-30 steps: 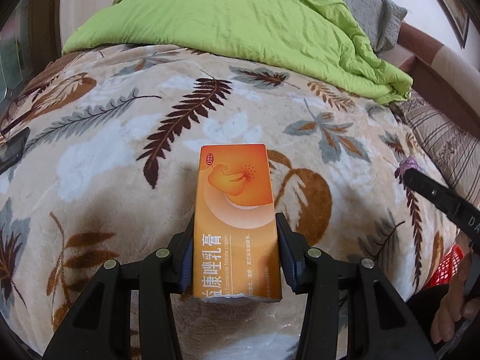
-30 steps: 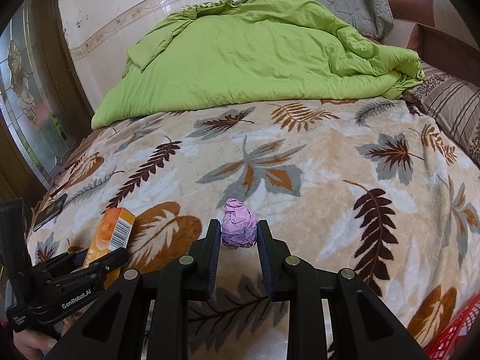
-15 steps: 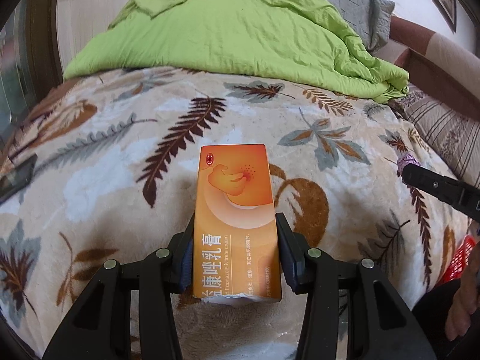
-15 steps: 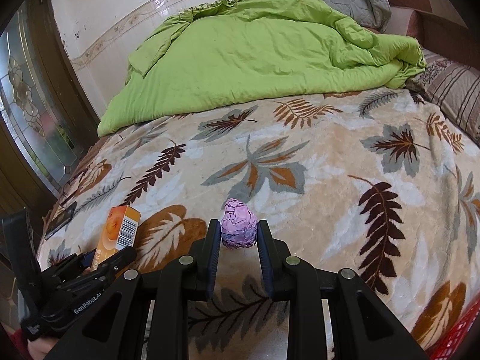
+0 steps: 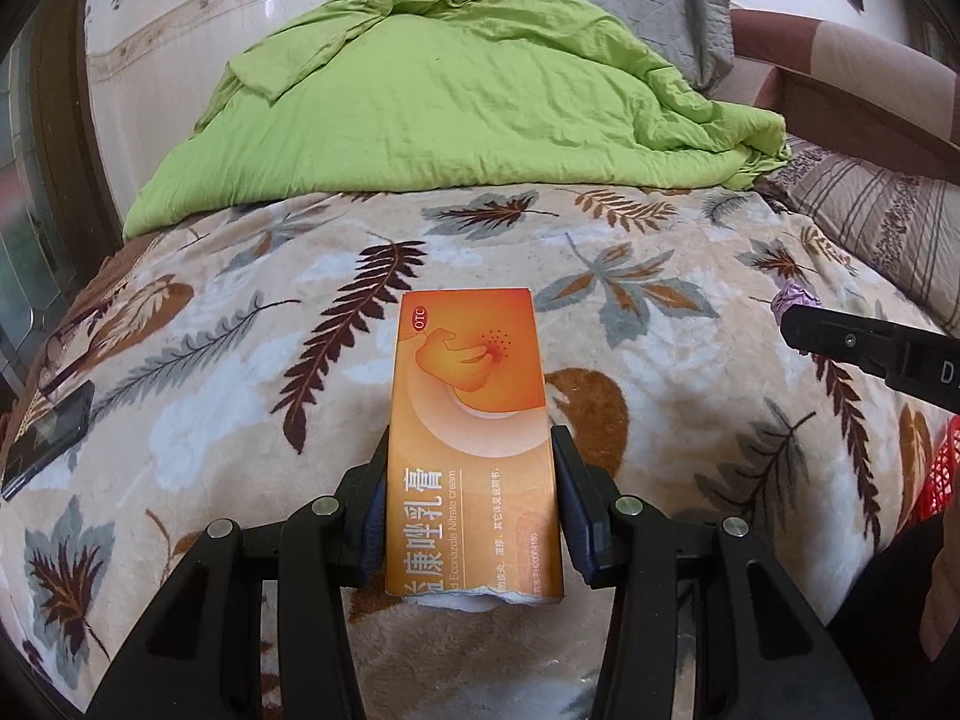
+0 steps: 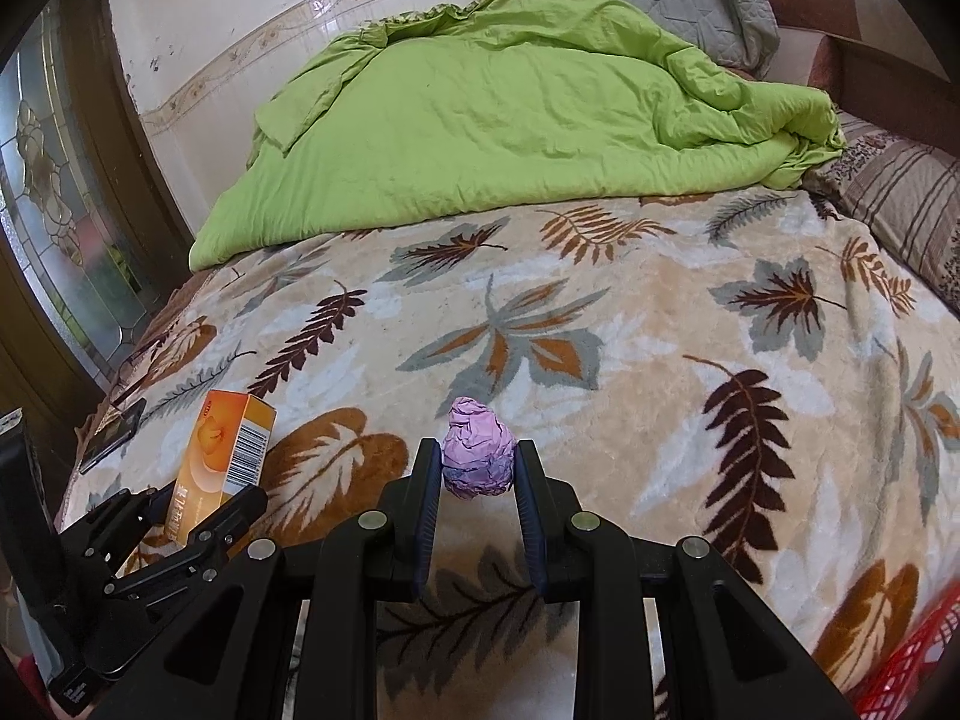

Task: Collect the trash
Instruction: 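Lift the orange box with the left tool while right holds the pink paper, then carry both items over the red wastebasket and open both tools to drop them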

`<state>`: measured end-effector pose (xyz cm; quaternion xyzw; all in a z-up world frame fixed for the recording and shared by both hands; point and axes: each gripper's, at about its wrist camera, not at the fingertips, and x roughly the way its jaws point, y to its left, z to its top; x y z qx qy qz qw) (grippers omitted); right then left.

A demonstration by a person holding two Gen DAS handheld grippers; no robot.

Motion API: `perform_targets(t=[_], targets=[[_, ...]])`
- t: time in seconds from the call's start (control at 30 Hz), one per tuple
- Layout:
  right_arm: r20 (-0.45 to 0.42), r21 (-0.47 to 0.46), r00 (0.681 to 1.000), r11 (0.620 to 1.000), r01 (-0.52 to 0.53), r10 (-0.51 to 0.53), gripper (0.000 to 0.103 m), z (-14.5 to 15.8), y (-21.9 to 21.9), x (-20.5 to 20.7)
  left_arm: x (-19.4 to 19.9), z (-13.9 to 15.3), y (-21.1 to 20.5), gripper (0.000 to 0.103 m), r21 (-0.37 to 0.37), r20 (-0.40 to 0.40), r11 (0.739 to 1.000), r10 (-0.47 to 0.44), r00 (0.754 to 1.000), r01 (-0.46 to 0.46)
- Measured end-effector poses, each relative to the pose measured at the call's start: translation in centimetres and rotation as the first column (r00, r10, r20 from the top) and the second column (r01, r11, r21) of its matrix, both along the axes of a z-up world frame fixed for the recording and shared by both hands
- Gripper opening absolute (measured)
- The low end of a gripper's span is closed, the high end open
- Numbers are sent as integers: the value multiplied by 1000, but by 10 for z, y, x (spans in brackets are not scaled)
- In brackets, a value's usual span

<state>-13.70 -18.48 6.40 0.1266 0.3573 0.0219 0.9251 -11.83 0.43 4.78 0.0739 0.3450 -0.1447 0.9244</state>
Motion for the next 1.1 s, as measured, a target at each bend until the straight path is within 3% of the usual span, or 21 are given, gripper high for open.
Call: perform_targets(t=[0.43,0.83,1.1], targets=[[24,54,1000,998,17,-18,27,16,-20,-67,-36,19,-28,46,-7,33,993,-114,993,114],[44,121,980,975,186,-192,27,34,-95,-138,-73,45,-74,46,-29,40,965,-259,965,260],[60,127,966,962,244,-253,27,44,-119,-166,-90,65,-108,46,-13,69,941,-336,939,337]])
